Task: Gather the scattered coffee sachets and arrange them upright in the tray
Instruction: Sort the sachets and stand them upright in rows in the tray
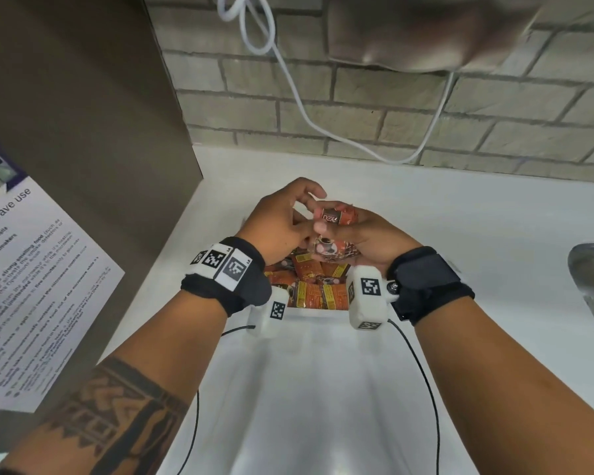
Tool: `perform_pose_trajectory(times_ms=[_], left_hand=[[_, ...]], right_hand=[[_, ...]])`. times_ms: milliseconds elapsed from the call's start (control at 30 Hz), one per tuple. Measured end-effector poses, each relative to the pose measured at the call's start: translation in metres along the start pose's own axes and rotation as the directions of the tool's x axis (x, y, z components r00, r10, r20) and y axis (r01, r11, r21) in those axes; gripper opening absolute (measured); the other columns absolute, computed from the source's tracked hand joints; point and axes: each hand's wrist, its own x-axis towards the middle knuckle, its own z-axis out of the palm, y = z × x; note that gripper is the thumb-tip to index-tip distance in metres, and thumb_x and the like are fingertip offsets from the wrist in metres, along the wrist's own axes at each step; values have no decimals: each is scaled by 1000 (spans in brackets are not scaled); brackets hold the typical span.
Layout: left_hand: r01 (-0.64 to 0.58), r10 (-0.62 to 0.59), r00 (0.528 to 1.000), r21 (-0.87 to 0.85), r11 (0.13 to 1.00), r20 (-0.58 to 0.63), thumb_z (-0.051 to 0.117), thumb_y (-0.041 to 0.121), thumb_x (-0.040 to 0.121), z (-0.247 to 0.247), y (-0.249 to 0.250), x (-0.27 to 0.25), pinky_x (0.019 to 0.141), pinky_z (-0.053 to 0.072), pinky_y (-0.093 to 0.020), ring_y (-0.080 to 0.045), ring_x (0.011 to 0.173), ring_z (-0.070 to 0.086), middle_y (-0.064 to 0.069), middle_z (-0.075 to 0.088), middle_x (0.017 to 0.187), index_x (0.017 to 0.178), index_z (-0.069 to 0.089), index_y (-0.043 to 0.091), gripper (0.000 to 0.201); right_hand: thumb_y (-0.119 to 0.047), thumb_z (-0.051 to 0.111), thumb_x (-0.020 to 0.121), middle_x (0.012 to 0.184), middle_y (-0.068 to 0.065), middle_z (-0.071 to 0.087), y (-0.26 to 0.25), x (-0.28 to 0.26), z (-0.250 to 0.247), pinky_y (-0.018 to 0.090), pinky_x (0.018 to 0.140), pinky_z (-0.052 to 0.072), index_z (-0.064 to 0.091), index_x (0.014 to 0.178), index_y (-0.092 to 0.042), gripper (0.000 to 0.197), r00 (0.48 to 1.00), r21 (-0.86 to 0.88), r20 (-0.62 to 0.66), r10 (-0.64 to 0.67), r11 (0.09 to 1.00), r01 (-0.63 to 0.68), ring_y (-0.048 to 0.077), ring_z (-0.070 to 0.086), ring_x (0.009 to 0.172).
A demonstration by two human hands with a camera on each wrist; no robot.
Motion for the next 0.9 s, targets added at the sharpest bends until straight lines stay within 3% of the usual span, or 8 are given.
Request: perform_pose_trajectory(times_ms=[67, 167, 233, 333, 500, 633, 767, 900], left_hand=[[-63, 63, 998, 60, 996, 3, 63, 5, 91, -1, -4, -1, 78, 59, -32, -16, 97, 67, 6, 51, 129, 132, 50, 35, 53], [-215, 176, 962, 181, 960, 209, 75, 12, 84, 2, -4, -3, 97, 50, -20, -10, 131, 45, 15, 23, 154, 149, 35, 42, 82], [-272, 182, 932, 270, 924, 314, 84, 25, 76, 7, -4, -2, 103, 50, -29, -11, 131, 48, 21, 17, 158, 151, 31, 46, 94], [-333, 223, 931, 425, 841, 288, 83, 32, 74, 13, -4, -1, 100, 50, -37, -10, 123, 54, 16, 34, 154, 150, 36, 41, 89], [-282, 195, 949, 389, 877, 248, 83, 36, 73, 13, -7, 3, 101, 49, -40, -9, 121, 55, 14, 52, 140, 147, 40, 44, 86], [-278, 185, 941, 334, 900, 285, 88, 27, 71, 12, -1, 10, 103, 47, -33, -5, 120, 53, 13, 53, 135, 148, 44, 39, 89], [-298, 193, 938, 381, 875, 289, 85, 19, 70, 4, 5, 23, 100, 48, -38, -11, 118, 55, 9, 54, 132, 146, 49, 34, 86], [-314, 230, 946, 472, 824, 227, 89, 27, 68, -7, 15, 35, 102, 48, -38, -14, 123, 53, 5, 50, 140, 157, 26, 32, 110]], right_hand=[[-14, 64, 96, 106, 20, 71, 0, -1, -2, 40, 87, 59, 55, 135, -9, 41, 999, 60, -38, 18, 998, -16, 30, 72, 95], [-19, 62, 96, 85, 11, 64, 0, 1, 1, 34, 68, 60, 60, 124, -5, 32, 993, 144, -106, 48, 989, -33, 20, 65, 68], [-10, 56, 97, 88, 12, 68, 1, 2, 8, 30, 60, 59, 63, 109, -1, 16, 994, 219, -97, 53, 975, -31, 19, 69, 69], [10, 46, 95, 88, 13, 70, 4, 8, 14, 26, 60, 58, 61, 98, 2, 17, 994, 225, -113, -4, 974, 29, 14, 74, 77], [-3, 69, 78, 90, 9, 65, 6, 13, 13, 19, 63, 57, 60, 101, -2, 25, 994, 200, -106, -2, 980, 23, 7, 70, 69], [9, 41, 93, 72, 11, 71, 0, 13, 9, 22, 55, 57, 58, 89, -2, 21, 990, 251, -125, 71, 967, -38, 14, 72, 66], [-8, 59, 94, 105, 13, 71, -13, 10, 4, 41, 87, 54, 66, 107, -8, 14, 992, 40, -119, 36, 999, -31, 24, 68, 100], [-8, 68, 91, 115, 20, 70, -36, 3, -6, 45, 98, 51, 65, 113, -2, 23, 970, -149, -222, -103, 986, 70, 28, 66, 101]])
